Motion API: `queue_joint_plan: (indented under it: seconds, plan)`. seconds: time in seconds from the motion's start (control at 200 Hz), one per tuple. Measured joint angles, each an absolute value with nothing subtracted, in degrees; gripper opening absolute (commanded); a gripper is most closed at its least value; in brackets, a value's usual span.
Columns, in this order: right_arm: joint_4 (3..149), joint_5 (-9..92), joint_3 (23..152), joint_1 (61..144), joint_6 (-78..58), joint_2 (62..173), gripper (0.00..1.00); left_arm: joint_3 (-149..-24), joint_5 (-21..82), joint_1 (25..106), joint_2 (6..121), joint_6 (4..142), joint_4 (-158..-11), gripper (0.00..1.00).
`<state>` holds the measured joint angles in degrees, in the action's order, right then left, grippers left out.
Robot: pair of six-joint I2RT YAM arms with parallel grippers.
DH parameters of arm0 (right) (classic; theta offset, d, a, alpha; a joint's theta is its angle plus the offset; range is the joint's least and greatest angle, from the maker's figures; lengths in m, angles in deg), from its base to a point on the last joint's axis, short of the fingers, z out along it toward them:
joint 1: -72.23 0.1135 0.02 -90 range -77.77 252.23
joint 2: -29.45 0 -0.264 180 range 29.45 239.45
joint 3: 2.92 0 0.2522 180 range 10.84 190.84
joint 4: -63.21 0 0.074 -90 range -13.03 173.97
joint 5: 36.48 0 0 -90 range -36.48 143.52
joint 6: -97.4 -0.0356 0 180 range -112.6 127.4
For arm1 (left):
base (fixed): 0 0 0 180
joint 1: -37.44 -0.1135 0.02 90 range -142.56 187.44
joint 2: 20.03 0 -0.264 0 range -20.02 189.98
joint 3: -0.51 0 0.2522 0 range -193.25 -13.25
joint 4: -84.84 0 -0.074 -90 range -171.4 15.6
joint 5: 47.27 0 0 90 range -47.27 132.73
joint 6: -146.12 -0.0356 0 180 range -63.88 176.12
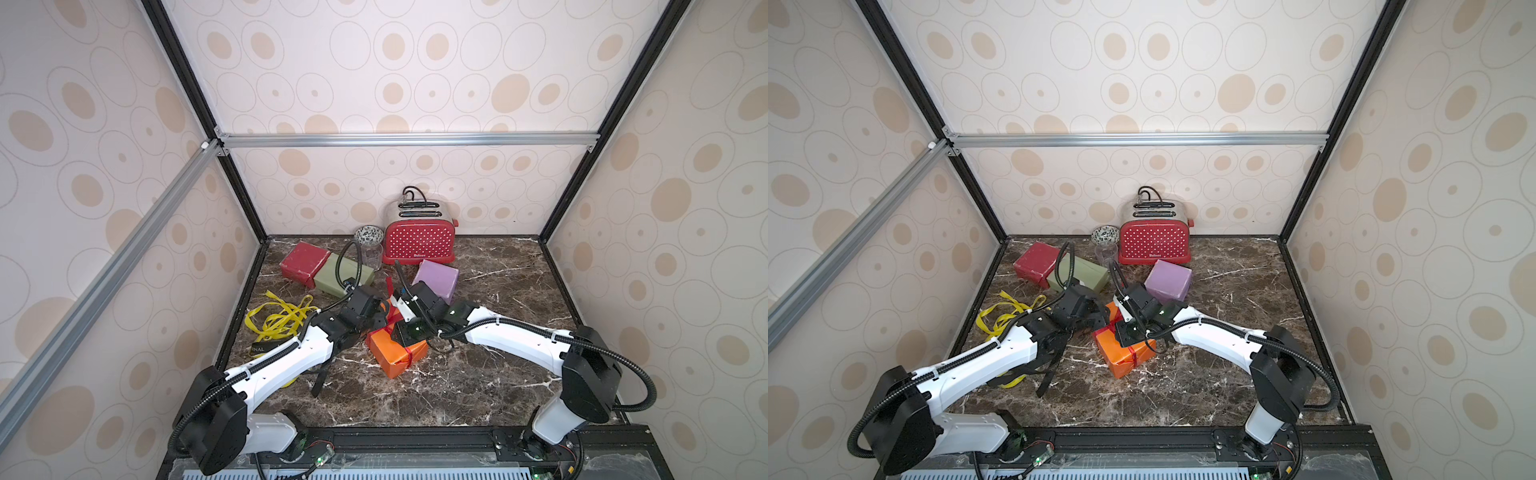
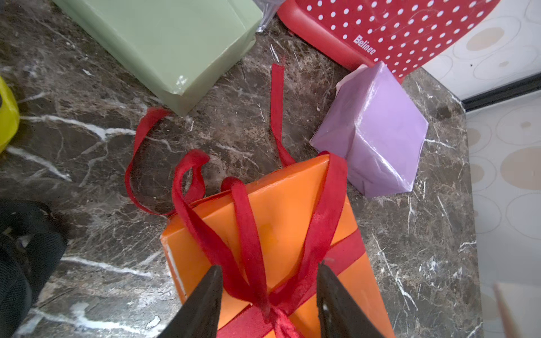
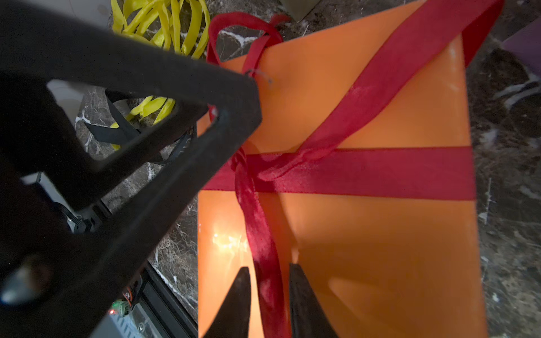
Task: Untie the ribbon bows on the gift boxes
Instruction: Untie the ribbon from the gift box.
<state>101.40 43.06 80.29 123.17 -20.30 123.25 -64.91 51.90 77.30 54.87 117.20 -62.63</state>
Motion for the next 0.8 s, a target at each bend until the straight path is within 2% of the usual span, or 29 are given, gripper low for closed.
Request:
queue_joint_plan:
  seconds: [0.11,0.235,0.797]
  plan:
    - [101.18,42.36,80.62,123.19,-20.79,123.93,0.10,-64.91,51.81,77.30,54.96,118.69,-62.85,0.52]
    - [101.11,41.90,80.67,123.30,-20.83,124.19,0.00,-64.85,51.20,77.30,55.63,119.82,-63.66,0.51]
    - [91.91,37.80,73.47,122.86,-22.99,120.39,0.00,-63.82,47.85,75.68,57.64,122.05,-67.77,0.43]
